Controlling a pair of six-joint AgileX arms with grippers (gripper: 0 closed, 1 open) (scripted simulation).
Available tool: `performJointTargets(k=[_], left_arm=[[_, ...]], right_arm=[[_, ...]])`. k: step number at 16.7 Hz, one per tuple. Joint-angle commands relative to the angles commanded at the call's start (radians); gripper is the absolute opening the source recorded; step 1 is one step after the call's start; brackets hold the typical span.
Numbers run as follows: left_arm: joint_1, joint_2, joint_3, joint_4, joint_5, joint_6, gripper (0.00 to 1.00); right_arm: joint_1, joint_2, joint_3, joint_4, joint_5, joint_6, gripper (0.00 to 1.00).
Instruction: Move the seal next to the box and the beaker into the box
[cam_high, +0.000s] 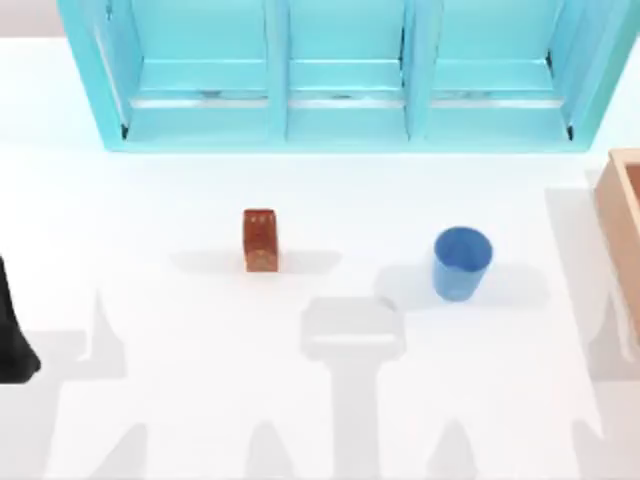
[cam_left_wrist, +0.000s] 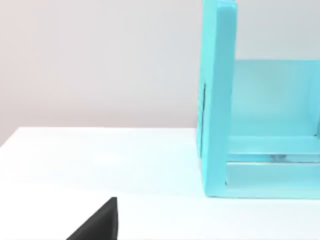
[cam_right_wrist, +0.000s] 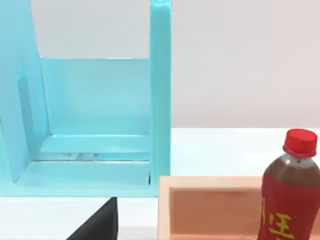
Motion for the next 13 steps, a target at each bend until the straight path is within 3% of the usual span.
performJointTargets(k=[6,13], left_arm=[[0.0,0.0,0.0,0.0,0.0,0.0,1.0],[0.0,0.0,0.0,0.0,0.0,0.0,1.0]], right_arm=[[0.05,0.058,0.093,-0.037,-0.008,0.031,1.0],[0.3,0.466,0.595,-0.299,-0.055,0.176,1.0]])
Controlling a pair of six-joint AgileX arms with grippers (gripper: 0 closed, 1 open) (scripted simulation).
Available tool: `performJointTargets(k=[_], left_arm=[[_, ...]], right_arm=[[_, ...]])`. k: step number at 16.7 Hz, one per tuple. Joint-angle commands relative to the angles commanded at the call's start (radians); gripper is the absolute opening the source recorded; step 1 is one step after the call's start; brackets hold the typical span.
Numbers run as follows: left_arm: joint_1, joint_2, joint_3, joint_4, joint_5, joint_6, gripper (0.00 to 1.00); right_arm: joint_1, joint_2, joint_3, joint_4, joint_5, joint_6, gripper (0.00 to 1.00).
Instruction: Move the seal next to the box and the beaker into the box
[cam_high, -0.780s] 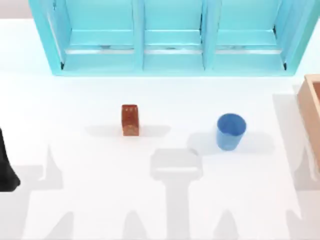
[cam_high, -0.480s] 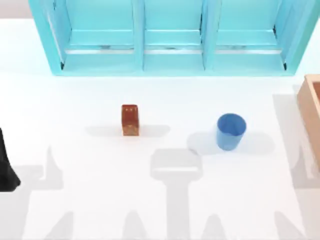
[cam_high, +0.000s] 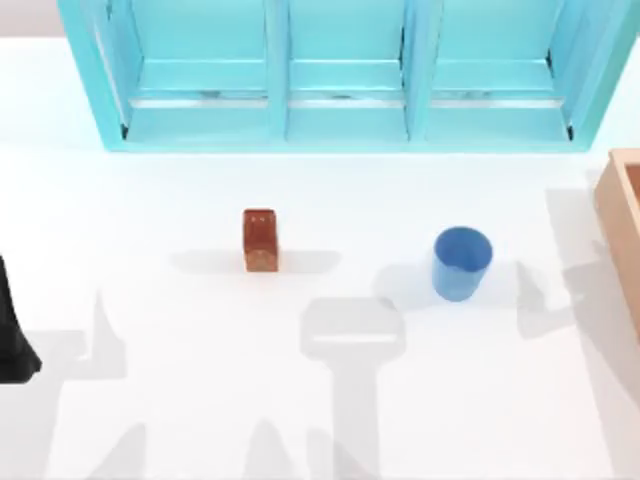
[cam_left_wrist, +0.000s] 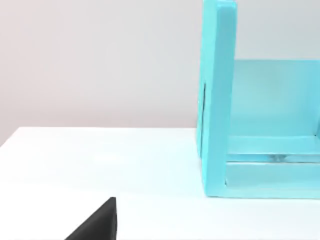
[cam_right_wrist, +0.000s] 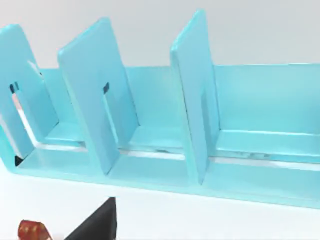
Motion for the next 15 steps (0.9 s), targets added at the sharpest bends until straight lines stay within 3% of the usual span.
performJointTargets(k=[8,15], left_arm=[[0.0,0.0,0.0,0.0,0.0,0.0,1.0],[0.0,0.0,0.0,0.0,0.0,0.0,1.0]], right_arm=[[0.325,0.814,0.773,-0.498,-0.037,0.236,1.0],[0.494,1.544,1.393,-0.888,0.017,0.448,1.0]])
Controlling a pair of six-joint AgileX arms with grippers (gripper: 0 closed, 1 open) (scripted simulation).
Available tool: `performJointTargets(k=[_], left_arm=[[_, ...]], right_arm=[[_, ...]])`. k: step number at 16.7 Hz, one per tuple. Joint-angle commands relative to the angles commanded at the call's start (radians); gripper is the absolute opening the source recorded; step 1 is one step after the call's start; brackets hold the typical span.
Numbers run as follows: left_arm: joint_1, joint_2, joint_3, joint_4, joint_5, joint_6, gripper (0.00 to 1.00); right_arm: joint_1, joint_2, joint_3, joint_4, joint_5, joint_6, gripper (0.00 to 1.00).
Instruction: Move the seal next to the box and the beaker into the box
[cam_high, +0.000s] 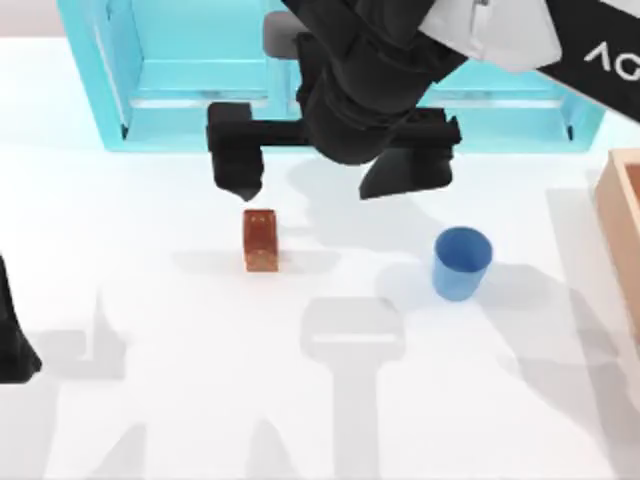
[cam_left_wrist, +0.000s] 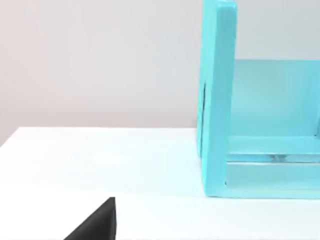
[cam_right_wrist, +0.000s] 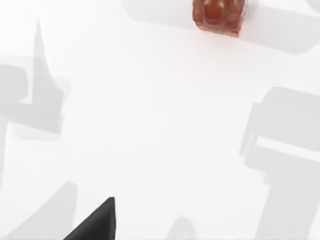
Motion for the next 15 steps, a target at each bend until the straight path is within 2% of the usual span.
performJointTargets(k=[7,11,15], left_arm=[[0.0,0.0,0.0,0.0,0.0,0.0,1.0],[0.0,0.0,0.0,0.0,0.0,0.0,1.0],[0.0,0.0,0.0,0.0,0.0,0.0,1.0]], right_arm=[[0.05,0.488,0.46,-0.181,0.142,0.147,1.0],[0.058,0.609,0.62,-0.208,0.227,0.203,1.0],[0.06,0.644,0.686,-0.211,0.274,0.232,1.0]])
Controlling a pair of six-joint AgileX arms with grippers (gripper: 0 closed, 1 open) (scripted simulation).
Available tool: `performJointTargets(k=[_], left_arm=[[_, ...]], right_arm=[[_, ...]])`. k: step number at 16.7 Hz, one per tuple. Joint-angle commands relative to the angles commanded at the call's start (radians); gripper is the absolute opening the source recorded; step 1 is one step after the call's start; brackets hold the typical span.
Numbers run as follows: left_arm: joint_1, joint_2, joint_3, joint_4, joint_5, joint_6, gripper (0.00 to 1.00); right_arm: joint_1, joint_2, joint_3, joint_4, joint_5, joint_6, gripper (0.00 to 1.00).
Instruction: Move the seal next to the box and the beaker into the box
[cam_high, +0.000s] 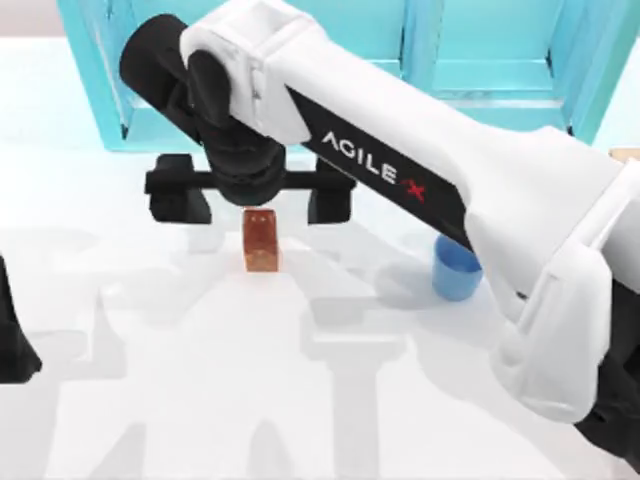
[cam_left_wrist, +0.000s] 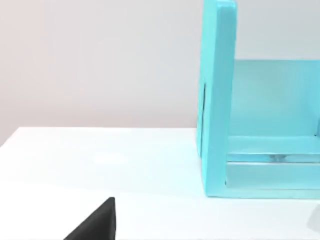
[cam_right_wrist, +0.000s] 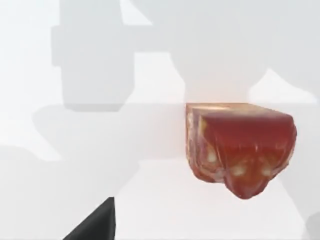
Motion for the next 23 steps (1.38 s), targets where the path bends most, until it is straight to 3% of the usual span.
performJointTargets(k=[8,14,19,23], left_arm=[[0.0,0.0,0.0,0.0,0.0,0.0,1.0],[0.0,0.0,0.0,0.0,0.0,0.0,1.0],[0.0,0.0,0.0,0.0,0.0,0.0,1.0],[0.0,0.0,0.0,0.0,0.0,0.0,1.0]], right_arm=[[-0.007,0.003,-0.015,0.018,0.001,-0.004,1.0],[-0.029,0.047,-0.168,0.23,-0.003,-0.028,1.0],[-0.033,0.055,-0.197,0.262,-0.003,-0.032,1.0],[-0.033,0.055,-0.197,0.262,-0.003,-0.032,0.7]])
